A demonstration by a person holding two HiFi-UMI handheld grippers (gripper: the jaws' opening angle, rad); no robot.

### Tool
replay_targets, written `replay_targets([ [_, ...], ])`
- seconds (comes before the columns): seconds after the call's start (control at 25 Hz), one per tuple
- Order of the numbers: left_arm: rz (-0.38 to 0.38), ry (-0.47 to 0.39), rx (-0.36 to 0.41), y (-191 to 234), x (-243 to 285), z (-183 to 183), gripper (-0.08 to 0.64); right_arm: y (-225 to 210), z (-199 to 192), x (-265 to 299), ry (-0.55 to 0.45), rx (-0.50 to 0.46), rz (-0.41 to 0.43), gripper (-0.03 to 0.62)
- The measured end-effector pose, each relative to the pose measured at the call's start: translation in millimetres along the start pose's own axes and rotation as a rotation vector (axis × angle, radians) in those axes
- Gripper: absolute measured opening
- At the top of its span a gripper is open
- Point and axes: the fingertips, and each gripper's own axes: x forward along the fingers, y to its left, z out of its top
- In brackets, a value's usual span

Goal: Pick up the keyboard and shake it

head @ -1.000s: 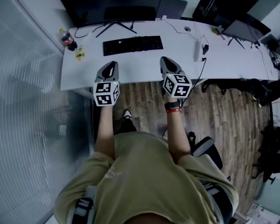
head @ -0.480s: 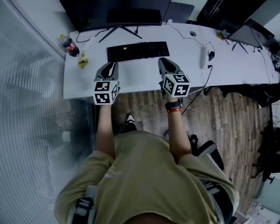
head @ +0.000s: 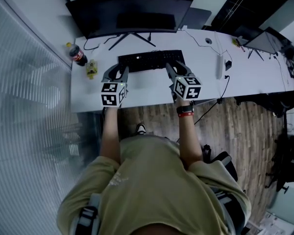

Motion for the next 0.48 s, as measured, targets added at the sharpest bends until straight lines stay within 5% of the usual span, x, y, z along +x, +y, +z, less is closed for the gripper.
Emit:
replay_targets([
  [0.48, -0.02, 0.105, -0.069, 55.5, 36.5, -26.1, 0.207, -30.8, -3.6, 42.8, 0.072, 0.023, -0.01, 0.181],
])
